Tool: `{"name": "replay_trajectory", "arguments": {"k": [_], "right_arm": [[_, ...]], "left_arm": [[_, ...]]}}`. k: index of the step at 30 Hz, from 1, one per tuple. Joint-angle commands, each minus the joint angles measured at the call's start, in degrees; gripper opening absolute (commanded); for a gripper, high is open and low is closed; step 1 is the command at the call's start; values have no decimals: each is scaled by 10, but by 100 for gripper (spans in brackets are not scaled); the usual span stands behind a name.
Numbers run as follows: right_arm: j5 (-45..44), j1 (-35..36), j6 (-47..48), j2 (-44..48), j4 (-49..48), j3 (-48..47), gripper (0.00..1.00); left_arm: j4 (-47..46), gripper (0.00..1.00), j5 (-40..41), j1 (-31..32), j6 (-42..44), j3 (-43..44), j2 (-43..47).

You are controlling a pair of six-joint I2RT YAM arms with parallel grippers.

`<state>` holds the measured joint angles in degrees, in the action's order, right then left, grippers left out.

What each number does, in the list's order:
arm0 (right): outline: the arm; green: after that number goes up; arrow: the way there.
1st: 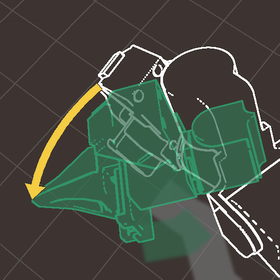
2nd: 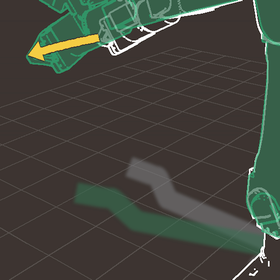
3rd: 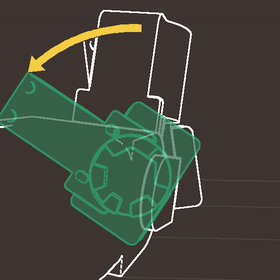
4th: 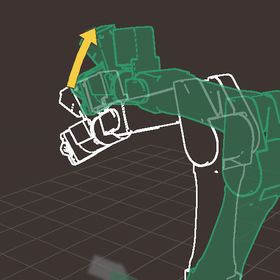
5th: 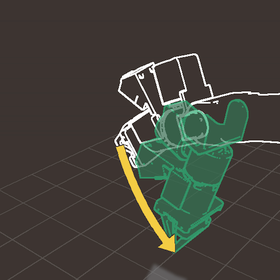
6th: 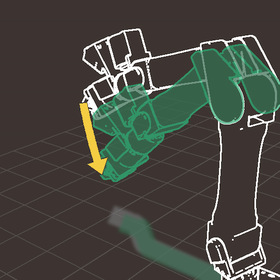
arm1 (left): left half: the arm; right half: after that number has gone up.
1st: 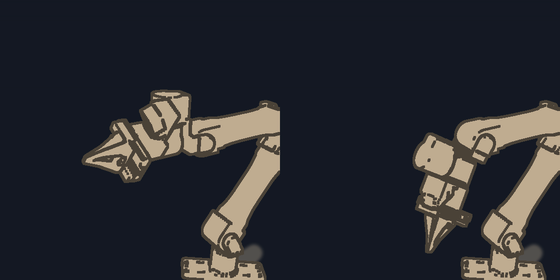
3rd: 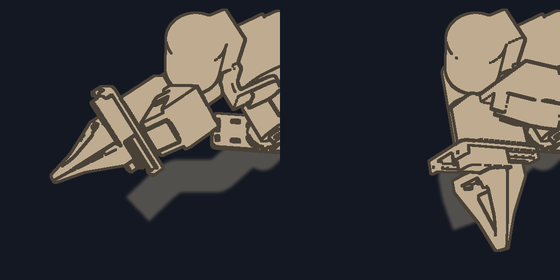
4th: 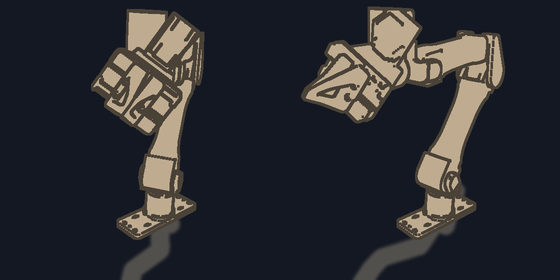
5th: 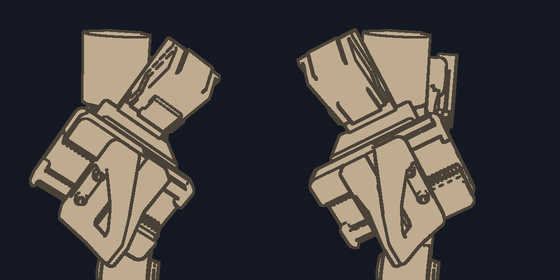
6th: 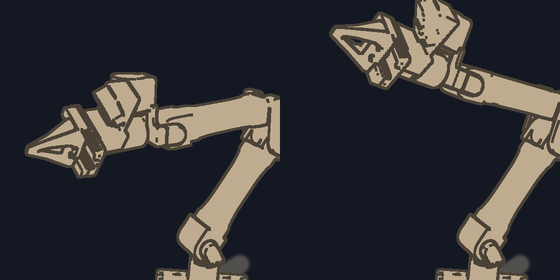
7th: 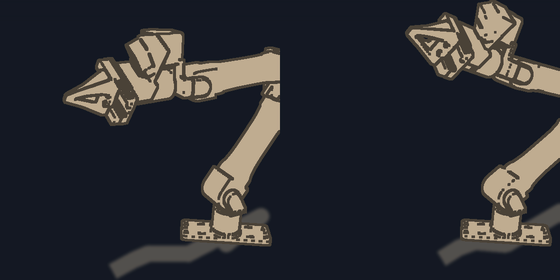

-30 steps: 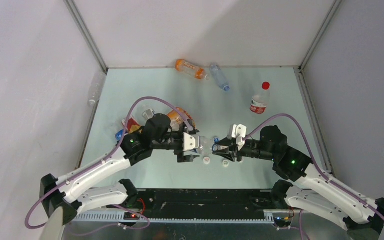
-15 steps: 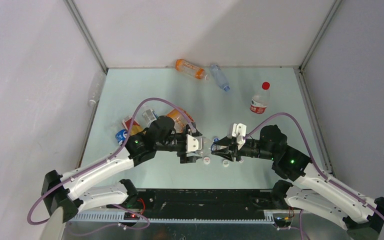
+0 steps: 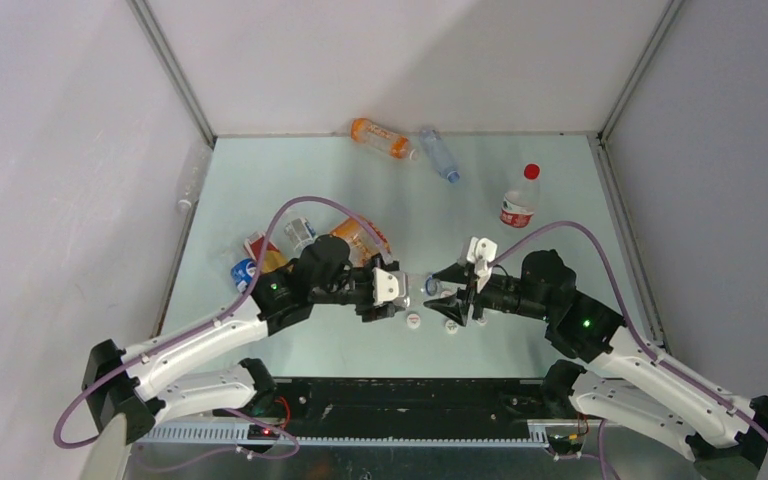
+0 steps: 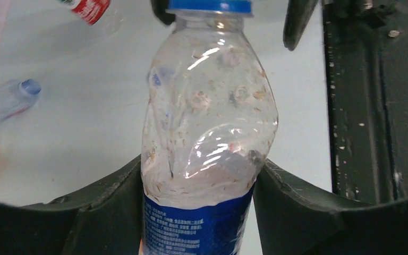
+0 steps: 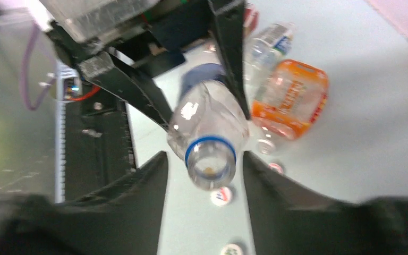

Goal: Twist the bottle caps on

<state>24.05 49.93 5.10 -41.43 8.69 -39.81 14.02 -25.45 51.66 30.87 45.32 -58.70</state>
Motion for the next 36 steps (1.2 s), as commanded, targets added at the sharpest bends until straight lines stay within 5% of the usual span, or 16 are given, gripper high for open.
{"name": "replay_trajectory", "arguments": {"k": [1, 4, 6, 15, 20, 27, 36], "right_arm": [[-94, -11, -60, 11, 8, -26, 65], [-153, -18, -86, 10, 26, -26, 97], [-194, -29, -114, 7, 40, -26, 99], [-277, -102, -333, 5, 120, -28, 99], [-203, -108, -304, 25, 79, 18, 100], [-373, -113, -310, -153, 215, -85, 92], [-364, -168, -350, -331, 219, -134, 80]], "left_arm": [[-44, 60, 81, -1, -70, -3, 16], [-57, 55, 132, -1, -111, -6, 13], [-71, 54, 170, -2, -145, -10, 11], [-134, 53, 300, -2, -279, -64, 38], [-155, 51, 316, -2, -303, -82, 56], [-211, 50, 312, -2, -324, -126, 103], [-153, 49, 334, -2, -282, -124, 133]]}}
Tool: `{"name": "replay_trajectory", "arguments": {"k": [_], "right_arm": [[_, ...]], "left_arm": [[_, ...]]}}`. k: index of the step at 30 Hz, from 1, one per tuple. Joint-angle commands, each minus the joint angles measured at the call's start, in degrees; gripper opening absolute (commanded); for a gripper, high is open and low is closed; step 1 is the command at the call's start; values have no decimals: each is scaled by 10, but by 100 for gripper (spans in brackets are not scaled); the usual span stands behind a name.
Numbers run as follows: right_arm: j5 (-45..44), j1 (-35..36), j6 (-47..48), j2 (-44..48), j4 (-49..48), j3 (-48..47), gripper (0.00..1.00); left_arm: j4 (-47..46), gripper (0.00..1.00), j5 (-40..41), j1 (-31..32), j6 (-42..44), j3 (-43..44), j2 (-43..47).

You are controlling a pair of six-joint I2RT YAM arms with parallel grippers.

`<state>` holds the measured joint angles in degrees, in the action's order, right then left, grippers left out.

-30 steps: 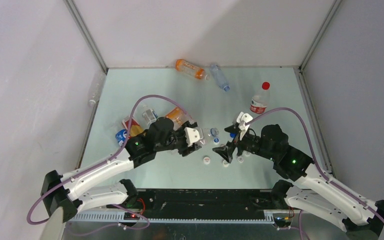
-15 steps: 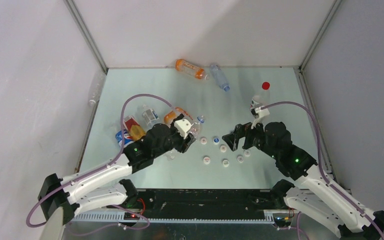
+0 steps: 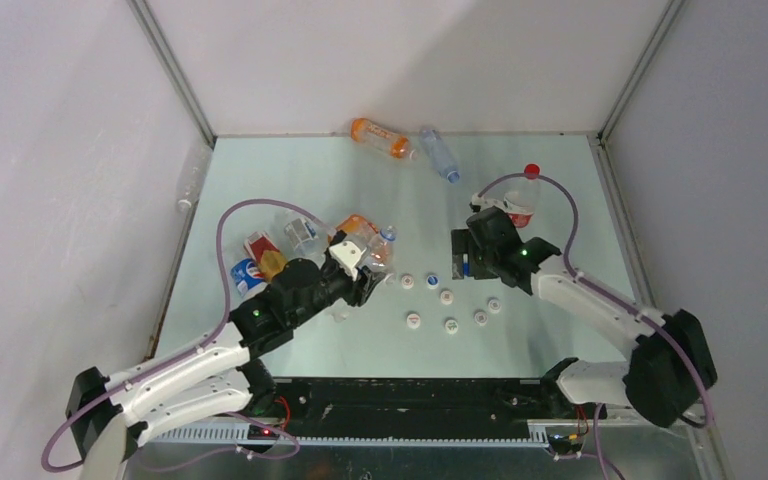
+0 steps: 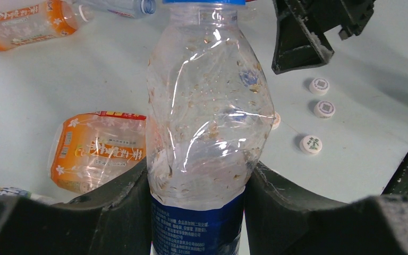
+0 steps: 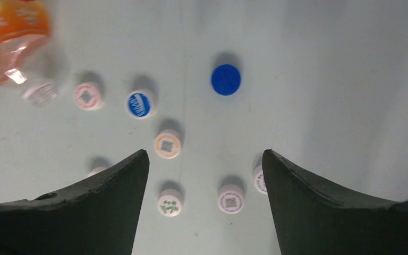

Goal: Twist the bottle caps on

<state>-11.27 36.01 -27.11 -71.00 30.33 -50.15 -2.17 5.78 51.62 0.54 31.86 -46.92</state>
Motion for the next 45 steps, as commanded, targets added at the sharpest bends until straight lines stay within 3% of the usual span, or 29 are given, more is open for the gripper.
{"name": "replay_trajectory", "arguments": {"k": [1, 8, 23, 35, 45], "right_arm": [[4, -42, -28, -54, -1, -34, 76], [14, -60, -44, -157, -22, -71, 64], [11, -71, -68, -288, -63, -101, 52], [3, -80, -74, -313, -68, -101, 42], [16, -69, -62, -303, -42, -102, 45]], "left_arm": [[10, 49, 23, -1, 27, 11, 19], [18, 49, 30, -1, 46, 5, 29], [26, 48, 16, -1, 55, -1, 16], [18, 47, 12, -1, 59, 0, 17], [41, 47, 12, -2, 62, 3, 11]]}}
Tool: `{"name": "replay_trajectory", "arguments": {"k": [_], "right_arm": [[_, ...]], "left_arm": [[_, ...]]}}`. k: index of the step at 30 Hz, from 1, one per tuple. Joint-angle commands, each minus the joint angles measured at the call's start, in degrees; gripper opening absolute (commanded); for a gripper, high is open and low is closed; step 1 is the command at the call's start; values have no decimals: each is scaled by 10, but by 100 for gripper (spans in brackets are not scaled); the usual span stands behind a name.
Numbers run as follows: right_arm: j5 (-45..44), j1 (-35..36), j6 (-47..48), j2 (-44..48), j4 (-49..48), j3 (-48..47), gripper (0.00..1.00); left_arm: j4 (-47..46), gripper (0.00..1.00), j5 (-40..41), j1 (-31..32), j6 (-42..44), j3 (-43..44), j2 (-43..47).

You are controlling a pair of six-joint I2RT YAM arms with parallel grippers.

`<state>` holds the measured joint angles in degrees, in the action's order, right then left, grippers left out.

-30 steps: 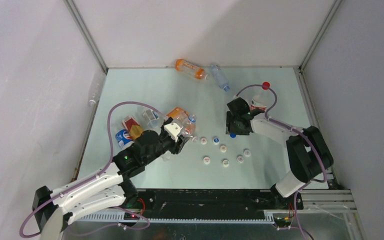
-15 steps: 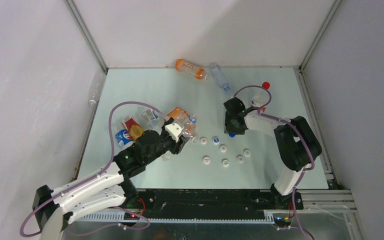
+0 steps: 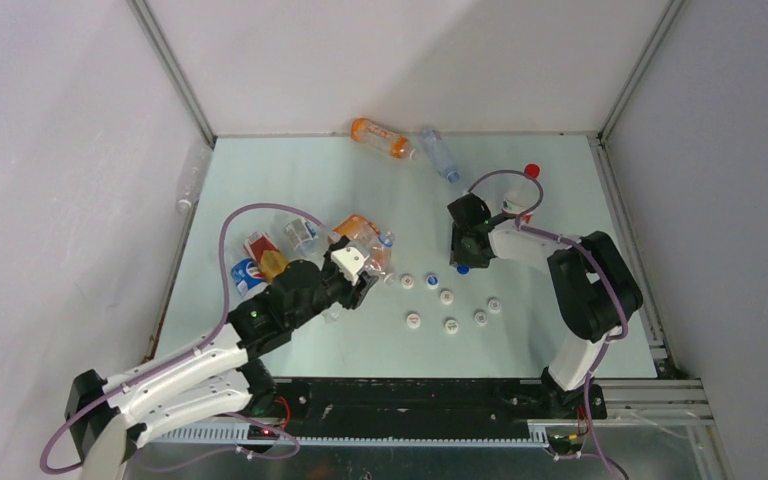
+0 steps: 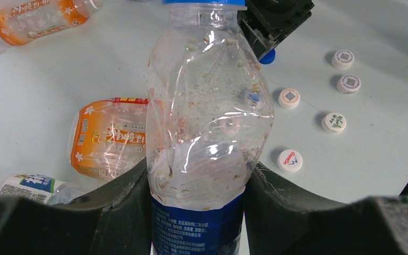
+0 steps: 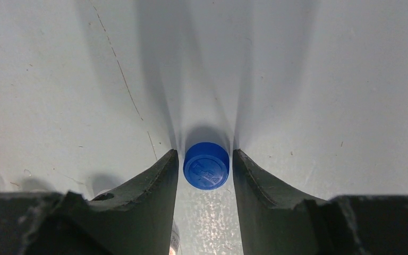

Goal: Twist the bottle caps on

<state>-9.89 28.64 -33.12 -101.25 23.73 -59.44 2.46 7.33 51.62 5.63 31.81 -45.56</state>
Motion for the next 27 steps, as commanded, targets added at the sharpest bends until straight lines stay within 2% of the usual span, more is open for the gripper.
{"name": "replay_trajectory", "arguments": {"k": [1, 12, 14, 20, 24, 27], "right_arm": [[2, 5, -2, -3, 26, -11, 45], [-5, 13, 7, -18, 56, -28, 41], [-12, 16, 10, -19, 57, -29, 38], [35, 17, 25, 10, 55, -29, 12], [58, 29, 54, 88, 70, -27, 3], [80, 44, 88, 173, 87, -26, 1]], "left_arm": [[-5, 47, -3, -2, 11, 4, -4], [-3, 47, -4, -1, 11, -2, -4], [-13, 47, -5, -1, 11, -11, -3], [-31, 47, -9, -1, 17, -17, -16], [-86, 46, -32, -1, 22, -49, -17], [-120, 45, -60, -1, 40, -59, -20]]}}
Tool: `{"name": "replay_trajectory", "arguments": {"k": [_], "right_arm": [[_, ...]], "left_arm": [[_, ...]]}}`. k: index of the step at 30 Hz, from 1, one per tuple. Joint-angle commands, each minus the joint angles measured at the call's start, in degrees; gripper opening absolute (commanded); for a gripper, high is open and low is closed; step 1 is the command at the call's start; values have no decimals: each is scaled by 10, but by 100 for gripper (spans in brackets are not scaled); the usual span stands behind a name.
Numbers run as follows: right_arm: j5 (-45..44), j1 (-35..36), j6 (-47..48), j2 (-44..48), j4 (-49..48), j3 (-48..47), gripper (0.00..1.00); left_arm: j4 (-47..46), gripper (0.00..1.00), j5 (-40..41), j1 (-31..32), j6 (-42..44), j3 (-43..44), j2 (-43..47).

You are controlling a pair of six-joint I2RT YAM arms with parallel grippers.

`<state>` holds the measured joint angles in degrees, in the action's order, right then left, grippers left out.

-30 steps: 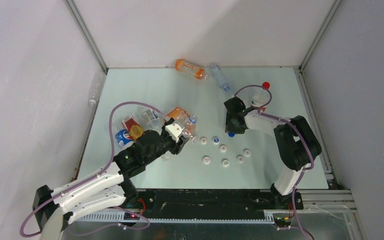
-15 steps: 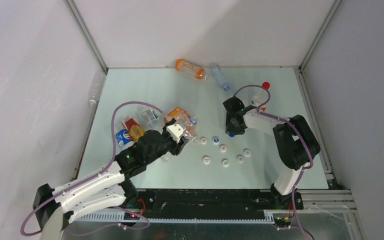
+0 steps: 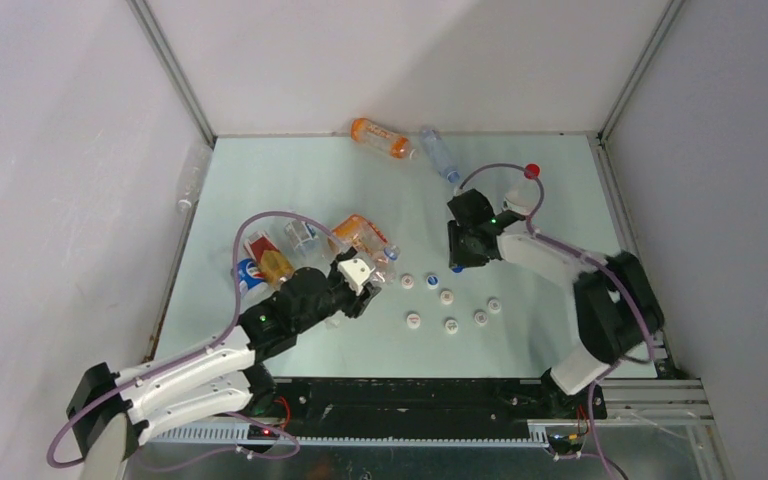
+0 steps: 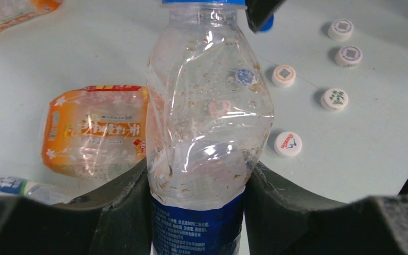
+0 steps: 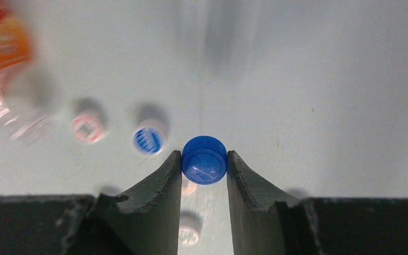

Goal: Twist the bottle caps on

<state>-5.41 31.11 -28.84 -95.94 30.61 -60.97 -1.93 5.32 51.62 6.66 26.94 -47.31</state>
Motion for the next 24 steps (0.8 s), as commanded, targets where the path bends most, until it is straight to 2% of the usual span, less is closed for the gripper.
{"name": "replay_trajectory", "arguments": {"k": [1, 6, 11, 17, 24], "right_arm": [[44, 23, 60, 140, 20, -12, 1], [103, 46, 124, 278, 40, -11, 2], [216, 63, 221, 391, 53, -11, 4], [286, 117, 351, 453, 48, -12, 5], [366, 133, 445, 465, 37, -16, 5]], "left_arm": [[-81, 45, -44, -2, 42, -13, -6], [-125, 44, -94, -2, 77, -20, -15], [-188, 42, -152, -1, 105, -32, -23], [-181, 41, -242, -1, 120, -5, -44], [-150, 41, -305, 0, 150, 11, -48]]}}
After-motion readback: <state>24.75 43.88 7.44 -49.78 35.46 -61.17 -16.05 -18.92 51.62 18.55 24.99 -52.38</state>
